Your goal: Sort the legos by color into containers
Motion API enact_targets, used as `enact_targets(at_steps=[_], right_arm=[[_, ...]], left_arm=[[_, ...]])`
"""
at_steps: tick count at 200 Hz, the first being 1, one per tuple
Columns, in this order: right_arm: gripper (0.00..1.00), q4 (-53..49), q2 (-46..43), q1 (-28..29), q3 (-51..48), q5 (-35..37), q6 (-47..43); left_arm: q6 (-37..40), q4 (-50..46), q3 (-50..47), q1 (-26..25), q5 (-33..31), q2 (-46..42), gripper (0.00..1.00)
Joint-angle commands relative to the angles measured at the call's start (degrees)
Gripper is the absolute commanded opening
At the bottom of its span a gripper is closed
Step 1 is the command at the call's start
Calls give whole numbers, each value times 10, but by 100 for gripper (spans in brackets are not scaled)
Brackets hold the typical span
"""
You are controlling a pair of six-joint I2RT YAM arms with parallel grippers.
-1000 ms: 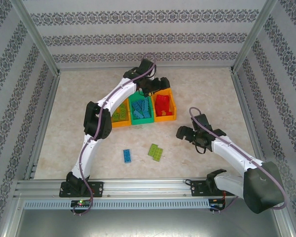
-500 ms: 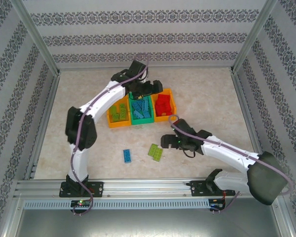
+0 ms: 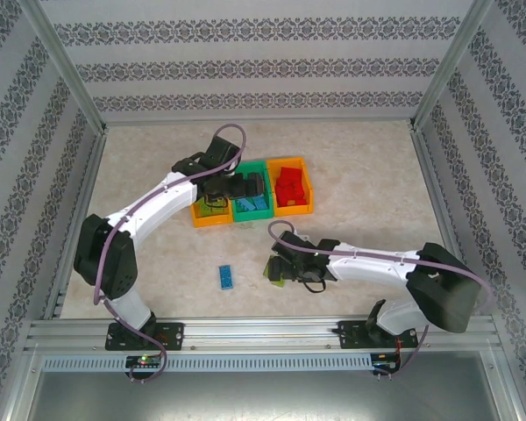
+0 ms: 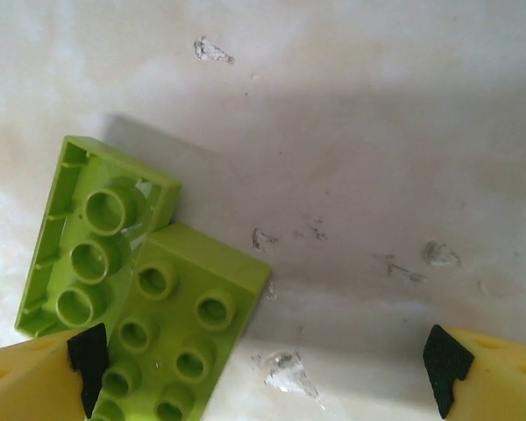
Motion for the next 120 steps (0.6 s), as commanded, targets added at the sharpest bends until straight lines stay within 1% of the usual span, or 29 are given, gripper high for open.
enact_targets(at_steps=[1,16,39,79,96,120], right_arm=[[93,-11,20,5,15,15,18],[90,-20,10,5,0,20,23],[87,-34,-35,1,-40,34,39],[86,-48,-114,-13,-74,43,36],[86,-49,-120,-13,-68,37,29],[87,-40,-100,-5,-49,32,19]], left_arm=[[18,10,-12,1,-27,-26,99],[21,5,-21,1,-37,-36,99],[29,-2,-34,1,-54,-52,99],[26,1,-54,2,-56,-56,99],[21,5,-58,2,-50,-53,99],[17,10,-65,2,-47,-55,100]])
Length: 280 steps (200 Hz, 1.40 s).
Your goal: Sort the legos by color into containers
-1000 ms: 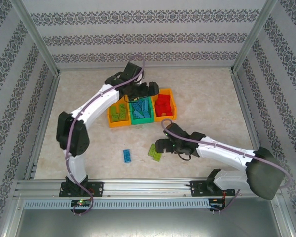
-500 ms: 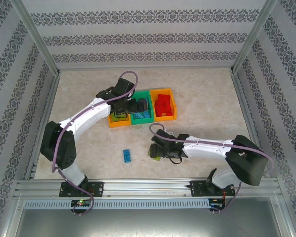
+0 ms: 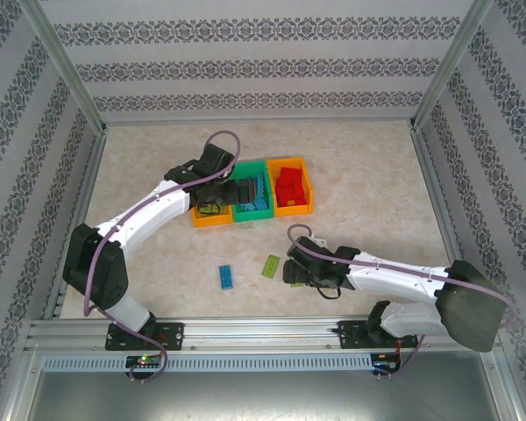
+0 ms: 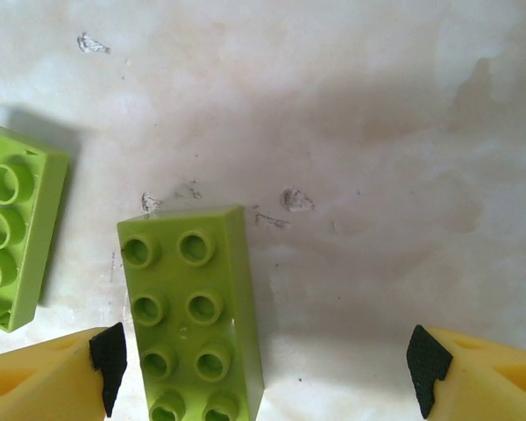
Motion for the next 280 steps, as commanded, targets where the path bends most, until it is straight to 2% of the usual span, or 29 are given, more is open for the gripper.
enact_targets(at_steps=[1,43,57,78,115,129,162,182,219,257,280], right_arm=[[87,-5,13,5,20,10,-8],[86,-12,83,12,52,7,-51],[82,-13,98,12,58,5,-56],[70,-17,113,9,63,11,-60],[42,-41,137,7,89,18,-86],[37,-43,127,6,101,27,-95],[36,3,84,-17,145,16,-126],[37,34,98,-33,204,-7,-159],[38,37,234,-49,390,-74,-224],[37,31,384,-72,572,-141,-233],[39,20,446,-81,647,-166,-228]], left_arm=[[3,10,-12,2,-3,-8,100],[9,-6,-20,2,-27,-24,99],[10,-9,-29,2,-36,-35,99],[5,-15,-44,5,-51,-52,99],[-12,-20,-83,26,-55,-84,99],[-17,-23,-101,41,-54,-100,99],[-21,-29,-143,68,-51,-146,99],[-17,-45,-162,69,-55,-166,99],[-45,-72,-219,70,-48,-210,99],[-97,-102,-306,69,-50,-296,100],[-122,-110,-351,67,-42,-347,100]])
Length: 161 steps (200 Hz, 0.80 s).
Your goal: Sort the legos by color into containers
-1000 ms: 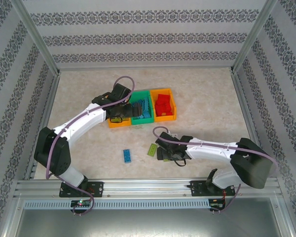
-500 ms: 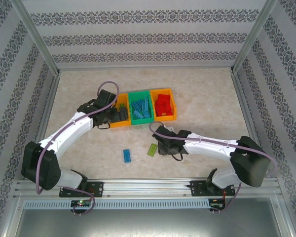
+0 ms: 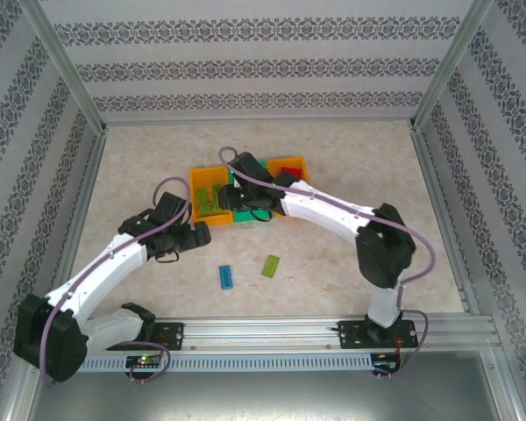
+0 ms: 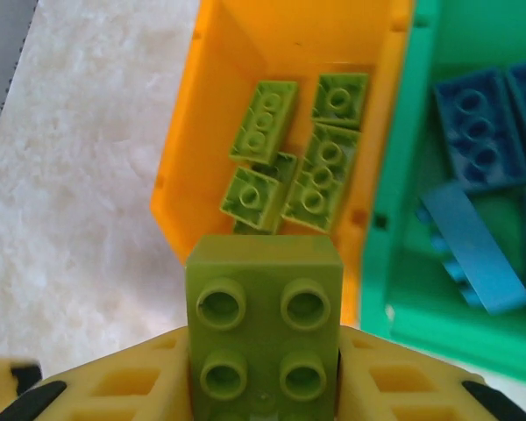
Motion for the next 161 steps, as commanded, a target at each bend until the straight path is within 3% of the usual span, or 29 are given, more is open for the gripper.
enact_targets(at_steps=[1,37,81,161], right_arm=[[39,-19,53,-11,69,-48,-11],[47,-28,122,-26,140,-71,-2],[58,-50,178,-36,211,-92,-4],[77,-23,26,-47,58,-15,-34]], left_arm=[[-45,-39,-35,2,0,-47,100],[-72,-17,-75,-11,42,-67,100],[-121,14,-75,-86,39,-40,100],[-196,54,-24,-220,45,85,100]])
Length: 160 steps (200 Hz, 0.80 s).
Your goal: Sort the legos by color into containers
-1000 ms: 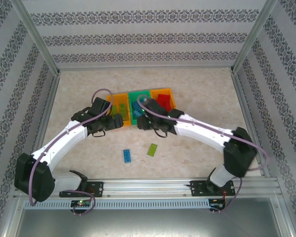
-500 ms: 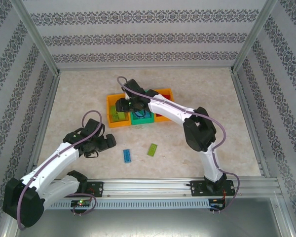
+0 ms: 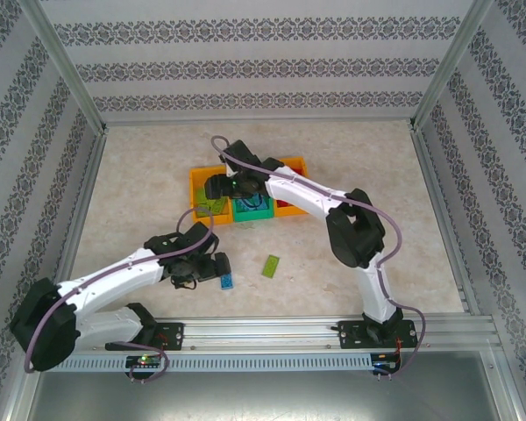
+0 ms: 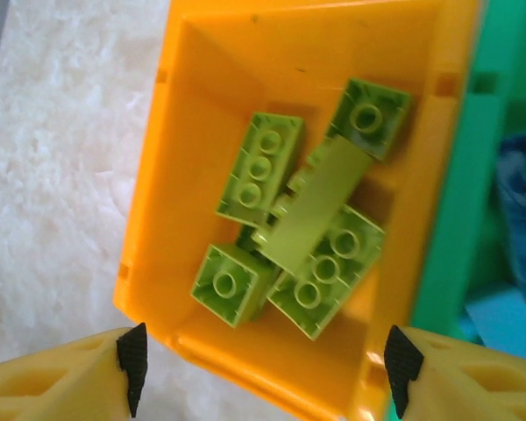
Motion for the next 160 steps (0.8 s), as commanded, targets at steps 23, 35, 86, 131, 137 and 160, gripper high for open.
enact_targets(at_steps=[23,35,86,131,137,160], right_arm=[[80,8,-136,-32,-116,59,-22],[83,8,-166,-42,-156,75,-23],[89,2,-288,-81,-319,130,-36],[90,2,-376,-114,-428,138,-29],[90,1,-383,-113,-437,140,-28],[90,0,-408,-107,-482,148,-11]], left_arm=[[-40,43,55,-55,9,92,100],[-40,49,64,-60,15,118,97],[-31,60,83,-61,14,189,70],[5,47,131,-59,4,255,44],[14,36,144,-56,-5,258,41],[51,-4,197,-38,-31,254,34]])
